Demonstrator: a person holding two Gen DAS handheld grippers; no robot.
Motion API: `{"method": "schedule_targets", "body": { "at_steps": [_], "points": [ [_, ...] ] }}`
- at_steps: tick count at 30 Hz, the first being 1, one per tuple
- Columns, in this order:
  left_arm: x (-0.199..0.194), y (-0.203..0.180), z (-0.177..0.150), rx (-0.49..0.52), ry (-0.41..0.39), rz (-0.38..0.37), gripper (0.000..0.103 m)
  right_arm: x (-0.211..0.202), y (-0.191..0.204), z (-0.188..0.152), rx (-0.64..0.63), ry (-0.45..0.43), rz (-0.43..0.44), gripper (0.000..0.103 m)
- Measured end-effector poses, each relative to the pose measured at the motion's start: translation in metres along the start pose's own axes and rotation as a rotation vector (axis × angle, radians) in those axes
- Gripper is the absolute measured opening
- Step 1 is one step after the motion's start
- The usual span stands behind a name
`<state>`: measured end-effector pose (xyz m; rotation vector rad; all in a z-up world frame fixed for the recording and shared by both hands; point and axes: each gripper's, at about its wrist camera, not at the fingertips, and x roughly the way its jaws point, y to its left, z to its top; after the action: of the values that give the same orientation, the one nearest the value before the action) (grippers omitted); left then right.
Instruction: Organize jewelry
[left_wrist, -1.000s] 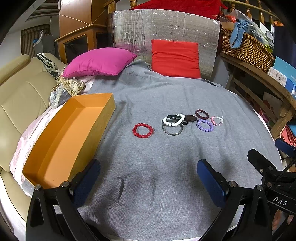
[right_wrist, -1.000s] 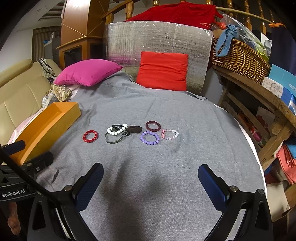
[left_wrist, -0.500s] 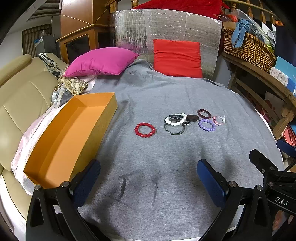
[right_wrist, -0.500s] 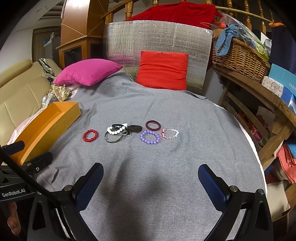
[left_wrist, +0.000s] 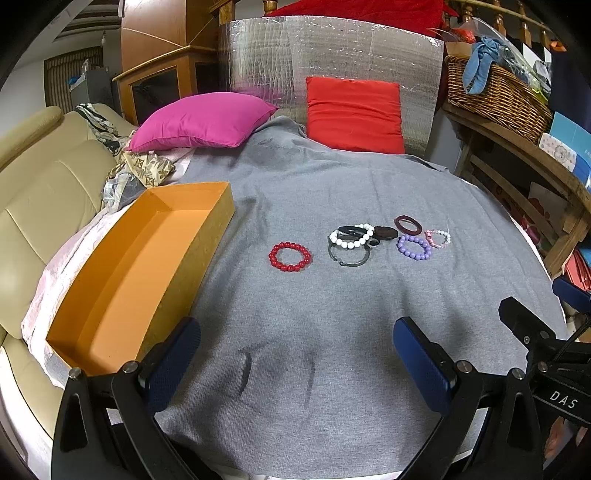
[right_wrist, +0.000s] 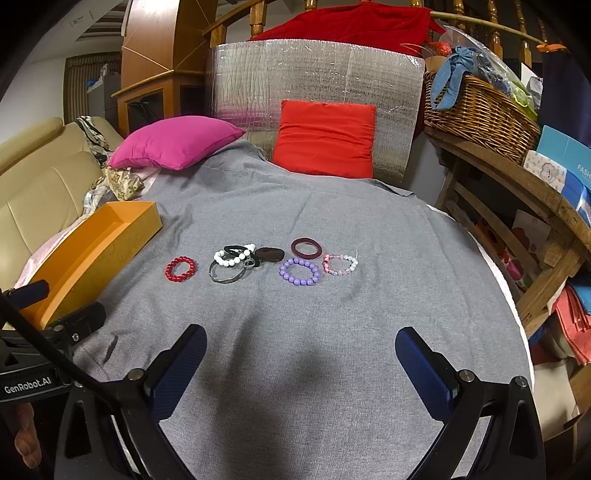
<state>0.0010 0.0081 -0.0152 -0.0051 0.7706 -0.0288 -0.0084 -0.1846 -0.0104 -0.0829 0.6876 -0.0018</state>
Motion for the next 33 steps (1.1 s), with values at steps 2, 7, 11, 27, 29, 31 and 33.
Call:
{"method": "schedule_targets", "body": {
  "at_steps": [2, 7, 11, 27, 29, 31, 33],
  "points": [
    [0.004, 0.003, -0.001, -0.012, 0.013, -0.008, 0.103, 0.002, -0.001, -0.001, 0.002, 0.005, 0.0, 0.103],
    [0.022, 0.012, -0.005, -0.032, 0.049, -0.004, 0.103, 0.019, -0.021, -0.005, 0.054, 0.05, 0.026, 0.103],
    [0.04, 0.02, -0.01, -0.054, 0.093, -0.007, 0.103, 0.046, -0.046, -0.003, 0.111, 0.097, 0.041, 0.103],
    [0.072, 0.03, -0.007, -0.056, 0.131, -0.001, 0.103, 0.228, -0.108, 0.066, 0.299, 0.369, 0.007, 0.056],
    [0.074, 0.028, -0.003, -0.05, 0.126, -0.004, 0.103, 0.243, -0.107, 0.069, 0.304, 0.4, 0.0, 0.055],
    [0.077, 0.025, 0.002, -0.041, 0.123, -0.01, 0.103, 0.256, -0.106, 0.068, 0.322, 0.442, 0.012, 0.046],
    [0.079, 0.021, 0.006, -0.029, 0.122, -0.012, 0.103, 0.265, -0.106, 0.067, 0.331, 0.458, 0.01, 0.02]
  ]
}}
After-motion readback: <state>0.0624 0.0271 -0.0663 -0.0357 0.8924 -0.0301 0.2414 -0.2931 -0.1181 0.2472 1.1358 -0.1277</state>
